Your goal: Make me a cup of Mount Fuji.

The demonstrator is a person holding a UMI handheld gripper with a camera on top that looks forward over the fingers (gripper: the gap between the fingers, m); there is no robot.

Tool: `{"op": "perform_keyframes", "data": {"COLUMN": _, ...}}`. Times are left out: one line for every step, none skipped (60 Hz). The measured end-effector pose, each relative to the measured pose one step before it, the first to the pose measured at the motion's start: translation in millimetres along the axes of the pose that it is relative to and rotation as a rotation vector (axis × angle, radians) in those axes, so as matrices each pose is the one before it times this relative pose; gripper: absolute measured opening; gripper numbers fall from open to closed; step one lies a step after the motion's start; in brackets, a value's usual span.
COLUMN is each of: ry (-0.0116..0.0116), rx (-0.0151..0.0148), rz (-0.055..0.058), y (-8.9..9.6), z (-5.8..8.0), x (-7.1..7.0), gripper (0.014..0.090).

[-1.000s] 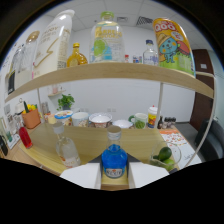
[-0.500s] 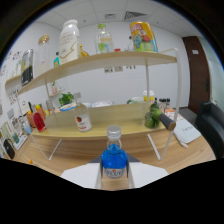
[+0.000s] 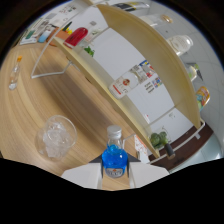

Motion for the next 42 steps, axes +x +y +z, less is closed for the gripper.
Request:
{"op": "perform_keyframes", "data": {"ry": 0.00794, "rx": 0.00054, "rz": -0.0409, "y": -1.13, "z": 0.26, "x": 0.90, "gripper": 0.0354}}
{"op": "perform_keyframes", "data": {"ry": 0.00832, "rx": 0.00133, "rz": -0.0389, "y": -1.21, "z": 0.13, "x": 1.29, "gripper": 0.0353}}
{"op": "perform_keyframes", "data": {"ry": 0.01010, "rx": 0.00489, "rz": -0.0396, "y": -2.01, "z": 3.04, "x": 1.67, "gripper": 0.0353}}
{"op": "perform_keyframes", "data": {"ry": 0.00533, "rx": 0.00093, "rz": -0.0353, "y": -0.66, "z": -0.57, "x": 0.61, "gripper": 0.0353}}
{"op": "perform_keyframes", "data": {"ry": 0.00640, "rx": 0.00171, "rz": -0.0371, "y": -0.75, "z": -0.30, "x": 0.61, "gripper": 0.0354}}
{"op": "perform_keyframes", "data": {"ry": 0.01132, "rx": 0.00076, "rz": -0.0357, "y": -0.77, "z": -0.86, "x": 0.86, "gripper": 0.0354}}
{"op": "perform_keyframes", "data": {"ry": 0.01287, "rx": 0.00213, "rz": -0.0382, "y": -0.74, "z": 0.15, "x": 2.02, "gripper": 0.0353}}
{"op": "perform_keyframes", "data": {"ry": 0.01374, "rx": 0.00111, "rz": -0.0379, "y": -0.54, "z": 0.52, "x": 2.23, "gripper": 0.0356}}
{"op": "perform_keyframes", "data": {"ry": 0.01193, "rx": -0.00097, "rz": -0.0383, "y": -0.24, "z": 0.03, "x": 1.52, "gripper": 0.0353}}
{"op": "perform_keyframes", "data": {"ry": 0.00863, "rx": -0.00161, "rz": -0.0377, "y": -0.49, "z": 0.35, "x": 0.76, "gripper": 0.0355}}
{"op": "perform_keyframes", "data": {"ry": 0.00502, "rx": -0.00129, "rz": -0.0360, "y": -0.63, "z": 0.44, "x": 0.19, "gripper": 0.0354}}
{"op": "perform_keyframes", "data": {"ry": 0.00274, "rx": -0.00022, "rz": -0.0335, "y": -0.88, "z": 0.21, "x": -0.20, "gripper": 0.0355}}
{"op": "perform_keyframes", "data": {"ry": 0.00407, "rx": 0.00380, "rz": -0.0308, "y": -0.79, "z": 1.33, "x": -0.17, "gripper": 0.0355}}
{"op": "perform_keyframes", "data": {"ry": 0.00326, "rx": -0.00020, "rz": -0.0293, "y": -0.94, "z": -1.51, "x": -0.44, "gripper": 0.0355}}
{"op": "perform_keyframes", "data": {"ry": 0.00408, "rx": -0.00021, "rz": -0.0322, "y": -0.62, "z": -0.44, "x": 0.82, "gripper": 0.0355}}
{"op": "perform_keyframes", "data": {"ry": 0.00655, "rx": -0.00041, "rz": -0.0340, "y": -0.52, "z": -0.01, "x": 0.78, "gripper": 0.0356}}
{"op": "perform_keyframes", "data": {"ry": 0.00731, "rx": -0.00037, "rz": -0.0339, "y": -0.39, "z": 0.27, "x": 0.96, "gripper": 0.0355}}
{"op": "perform_keyframes", "data": {"ry": 0.00698, "rx": -0.00115, "rz": -0.0331, "y": -0.23, "z": 0.13, "x": 1.01, "gripper": 0.0355}}
{"op": "perform_keyframes", "data": {"ry": 0.00644, "rx": -0.00296, "rz": -0.0316, "y": 0.07, "z": 0.52, "x": 0.77, "gripper": 0.0356}}
{"op": "perform_keyframes", "data": {"ry": 0.00427, "rx": -0.00637, "rz": -0.0309, "y": 1.05, "z": 0.39, "x": 0.18, "gripper": 0.0354}}
{"op": "perform_keyframes", "data": {"ry": 0.00231, "rx": -0.00799, "rz": -0.0290, "y": 1.11, "z": 0.21, "x": -0.12, "gripper": 0.0354}}
{"op": "perform_keyframes", "data": {"ry": 0.00142, "rx": -0.00600, "rz": -0.0246, "y": 0.74, "z": 0.18, "x": -0.30, "gripper": 0.0354}}
{"op": "perform_keyframes", "data": {"ry": 0.00466, "rx": -0.00093, "rz": -0.0197, "y": 0.12, "z": 1.22, "x": -0.73, "gripper": 0.0356}}
{"op": "perform_keyframes", "data": {"ry": -0.00446, "rx": -0.00780, "rz": -0.0129, "y": 1.04, "z": -1.05, "x": -0.75, "gripper": 0.0356}}
{"op": "perform_keyframes", "data": {"ry": -0.00294, "rx": -0.00695, "rz": -0.0109, "y": 0.90, "z": 0.08, "x": -0.36, "gripper": 0.0353}}
{"op": "perform_keyframes", "data": {"ry": 0.00087, "rx": -0.00457, "rz": -0.0047, "y": 0.89, "z": 0.22, "x": -1.65, "gripper": 0.0354}}
{"op": "perform_keyframes", "data": {"ry": -0.00512, "rx": -0.00635, "rz": -0.0038, "y": 0.88, "z": -0.08, "x": -0.91, "gripper": 0.0354}}
{"op": "perform_keyframes", "data": {"ry": -0.00769, "rx": -0.00532, "rz": -0.0015, "y": 0.62, "z": 0.05, "x": -1.47, "gripper": 0.0355}}
{"op": "perform_keyframes", "data": {"ry": -0.00755, "rx": -0.00493, "rz": -0.0003, "y": 0.66, "z": 0.01, "x": -1.36, "gripper": 0.0357}}
{"op": "perform_keyframes", "data": {"ry": -0.00499, "rx": -0.00438, "rz": 0.0003, "y": 0.42, "z": 0.09, "x": -0.68, "gripper": 0.0356}}
{"op": "perform_keyframes", "data": {"ry": 0.00185, "rx": -0.00182, "rz": -0.0013, "y": 0.75, "z": 2.44, "x": -0.40, "gripper": 0.0356}}
{"op": "perform_keyframes", "data": {"ry": -0.00148, "rx": -0.00179, "rz": 0.0017, "y": -0.59, "z": -1.59, "x": 0.56, "gripper": 0.0356}}
{"op": "perform_keyframes", "data": {"ry": -0.00042, "rx": -0.00072, "rz": 0.0012, "y": -0.72, "z": -0.57, "x": 0.59, "gripper": 0.0356}}
{"op": "perform_keyframes", "data": {"ry": -0.00066, "rx": -0.00033, "rz": 0.0016, "y": -0.69, "z": -0.55, "x": 0.52, "gripper": 0.0355}}
{"op": "perform_keyframes", "data": {"ry": -0.00012, "rx": 0.00053, "rz": 0.0028, "y": -0.52, "z": -0.46, "x": 0.65, "gripper": 0.0355}}
{"op": "perform_keyframes", "data": {"ry": 0.00084, "rx": 0.00184, "rz": 0.0038, "y": -0.70, "z": -0.62, "x": 0.86, "gripper": 0.0355}}
{"op": "perform_keyframes", "data": {"ry": 0.00210, "rx": 0.00355, "rz": 0.0045, "y": -1.06, "z": -0.22, "x": 1.23, "gripper": 0.0356}}
{"op": "perform_keyframes", "data": {"ry": 0.00205, "rx": 0.00380, "rz": 0.0043, "y": -1.04, "z": -0.27, "x": 1.16, "gripper": 0.0356}}
{"op": "perform_keyframes", "data": {"ry": 0.00096, "rx": 0.00360, "rz": 0.0039, "y": -0.89, "z": -0.26, "x": 0.74, "gripper": 0.0357}}
{"op": "perform_keyframes", "data": {"ry": 0.00110, "rx": 0.00312, "rz": 0.0028, "y": -1.03, "z": -0.09, "x": 0.83, "gripper": 0.0355}}
{"op": "perform_keyframes", "data": {"ry": 0.00109, "rx": 0.00323, "rz": 0.0039, "y": -1.04, "z": -0.02, "x": 0.69, "gripper": 0.0357}}
{"op": "perform_keyframes", "data": {"ry": 0.00097, "rx": 0.00381, "rz": 0.0045, "y": -0.84, "z": 0.19, "x": 1.08, "gripper": 0.0355}}
